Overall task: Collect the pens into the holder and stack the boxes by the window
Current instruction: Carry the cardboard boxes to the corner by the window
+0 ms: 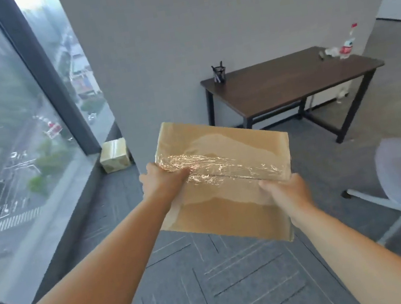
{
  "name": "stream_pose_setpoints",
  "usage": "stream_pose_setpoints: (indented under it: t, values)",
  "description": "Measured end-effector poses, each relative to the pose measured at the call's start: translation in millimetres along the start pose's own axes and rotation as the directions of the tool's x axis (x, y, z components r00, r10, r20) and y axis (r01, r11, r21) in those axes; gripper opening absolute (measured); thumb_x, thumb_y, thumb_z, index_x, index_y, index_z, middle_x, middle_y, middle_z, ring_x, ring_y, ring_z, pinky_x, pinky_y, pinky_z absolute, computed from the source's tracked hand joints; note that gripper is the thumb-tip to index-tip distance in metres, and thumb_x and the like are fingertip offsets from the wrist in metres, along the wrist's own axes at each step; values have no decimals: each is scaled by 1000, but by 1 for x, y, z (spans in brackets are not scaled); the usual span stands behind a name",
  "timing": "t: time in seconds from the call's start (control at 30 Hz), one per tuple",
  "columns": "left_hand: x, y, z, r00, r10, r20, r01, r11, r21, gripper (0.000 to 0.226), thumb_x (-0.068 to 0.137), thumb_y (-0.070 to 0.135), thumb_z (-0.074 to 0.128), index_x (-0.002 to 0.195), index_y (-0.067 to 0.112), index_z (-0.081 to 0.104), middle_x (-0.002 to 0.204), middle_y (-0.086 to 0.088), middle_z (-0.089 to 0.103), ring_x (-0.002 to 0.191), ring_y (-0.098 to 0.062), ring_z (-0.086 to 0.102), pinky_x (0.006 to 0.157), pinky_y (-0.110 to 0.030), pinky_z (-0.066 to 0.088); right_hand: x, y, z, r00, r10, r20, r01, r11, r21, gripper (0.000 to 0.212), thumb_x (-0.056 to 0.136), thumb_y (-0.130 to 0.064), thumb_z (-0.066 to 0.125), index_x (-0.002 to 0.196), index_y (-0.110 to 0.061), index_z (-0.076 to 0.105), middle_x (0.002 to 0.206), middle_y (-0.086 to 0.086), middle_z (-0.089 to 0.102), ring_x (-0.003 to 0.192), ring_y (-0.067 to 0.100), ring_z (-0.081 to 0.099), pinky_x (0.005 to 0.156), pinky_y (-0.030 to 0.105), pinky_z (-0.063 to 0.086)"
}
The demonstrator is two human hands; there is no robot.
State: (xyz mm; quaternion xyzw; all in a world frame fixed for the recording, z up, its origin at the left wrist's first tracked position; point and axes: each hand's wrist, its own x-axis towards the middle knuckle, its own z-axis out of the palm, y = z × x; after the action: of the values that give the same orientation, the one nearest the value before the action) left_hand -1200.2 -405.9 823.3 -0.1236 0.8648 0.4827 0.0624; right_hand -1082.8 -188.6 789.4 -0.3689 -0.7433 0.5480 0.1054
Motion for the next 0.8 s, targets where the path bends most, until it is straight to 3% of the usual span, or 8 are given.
stream_pose_setpoints:
  t: [0.1, 0.2, 0.27, 0.4, 0.53, 0.8]
  values:
    - [51, -20, -34, 994, -76, -73, 68, 992, -103, 77, 49, 48, 73, 117, 18, 55, 118, -8, 59, 98, -26, 63, 84, -40, 57, 31, -31, 63, 993, -40, 110, 48, 996, -69, 71, 64, -48, 76, 118, -6, 56, 117, 11, 64, 105, 30, 62, 82, 37, 51]
    - [99, -34, -58, 985, -127, -114, 108, 981, -161, 57, 64, 37, 78, 112, 13, 57, 111, -6, 59, 94, -22, 60, 75, -29, 53, 73, -61, 123, 976, -61, 210, 96, 982, -161, 66, 77, -43, 72, 125, -3, 50, 123, 11, 61, 115, 32, 56, 69, 31, 38]
    - [132, -44, -70, 973, -176, -147, 146, 970, -195, 55, 64, 36, 79, 110, 12, 58, 108, -6, 61, 95, -24, 62, 76, -31, 54, 102, -80, 165, 956, -78, 282, 137, 971, -194, 66, 77, -42, 73, 126, -5, 51, 124, 9, 61, 115, 31, 57, 74, 29, 42]
    - [222, -68, -89, 923, -296, -245, 235, 939, -250, 72, 41, 52, 77, 103, 18, 66, 99, -8, 71, 90, -27, 69, 77, -44, 60, 166, -118, 257, 899, -120, 421, 225, 951, -210, 59, 73, -39, 75, 119, -8, 56, 115, 5, 64, 107, 29, 61, 81, 33, 47]
    - [294, -86, -105, 883, -371, -287, 298, 916, -268, 64, 41, 53, 79, 95, 18, 70, 88, -6, 75, 83, -29, 72, 75, -47, 61, 213, -152, 332, 850, -67, 523, 236, 935, -263, 57, 73, -36, 76, 116, -6, 55, 114, 7, 64, 107, 30, 61, 87, 36, 49]
    - [397, -98, -136, 807, -458, -374, 387, 887, -252, 64, 50, 50, 72, 100, 11, 66, 92, -10, 72, 85, -30, 69, 79, -46, 58, 282, -208, 472, 779, -18, 627, 318, 873, -369, 59, 73, -38, 75, 118, -6, 54, 118, 10, 64, 108, 30, 60, 82, 33, 48]
